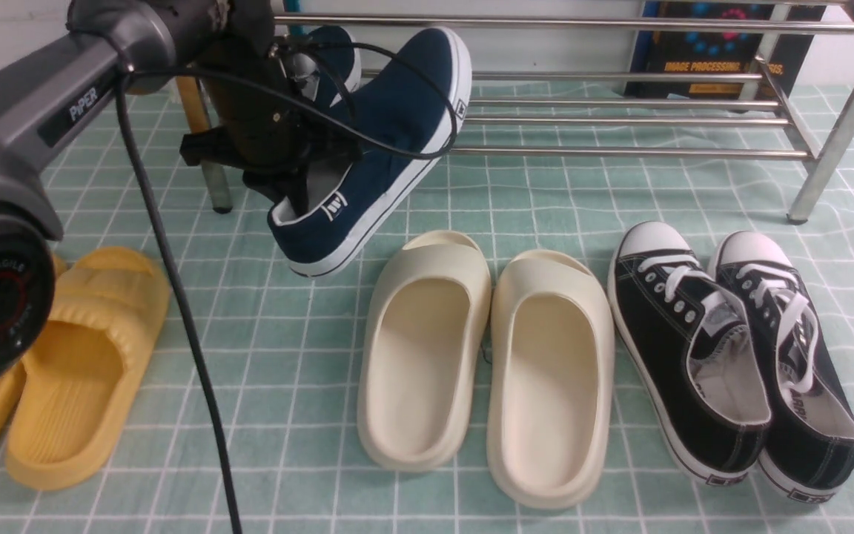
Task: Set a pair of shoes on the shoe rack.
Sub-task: Use the left arm to put a shoe into the shoe rack
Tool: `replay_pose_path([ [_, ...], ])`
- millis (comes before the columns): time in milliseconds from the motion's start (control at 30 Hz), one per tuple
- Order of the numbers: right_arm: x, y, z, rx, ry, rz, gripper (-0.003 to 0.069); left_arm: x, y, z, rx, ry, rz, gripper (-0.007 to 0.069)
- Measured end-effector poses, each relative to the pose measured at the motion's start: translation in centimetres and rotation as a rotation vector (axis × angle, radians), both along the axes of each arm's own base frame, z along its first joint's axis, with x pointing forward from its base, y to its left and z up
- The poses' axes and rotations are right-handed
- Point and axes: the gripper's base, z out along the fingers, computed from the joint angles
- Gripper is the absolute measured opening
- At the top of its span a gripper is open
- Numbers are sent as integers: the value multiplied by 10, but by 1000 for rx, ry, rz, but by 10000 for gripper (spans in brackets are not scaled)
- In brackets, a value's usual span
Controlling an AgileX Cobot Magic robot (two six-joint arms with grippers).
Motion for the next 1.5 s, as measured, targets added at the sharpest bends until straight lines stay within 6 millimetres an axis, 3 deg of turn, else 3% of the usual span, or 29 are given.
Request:
replay_pose_path([
  [167,0,0,0,0,0,0,239,-7,-4,22,-44,-44,-50,-5],
  [500,0,0,0,0,0,0,239,-17,-2,44,-29,-85,-51,-5],
  [867,0,0,0,0,0,0,239,-1,-16,41,-210,-191,29,-5],
  [1200,0,0,0,0,0,0,239,24,-23,10,-278,-238,118,-5],
  [1500,0,0,0,0,0,0,239,33,-13,11,-300,-300,165,-5],
])
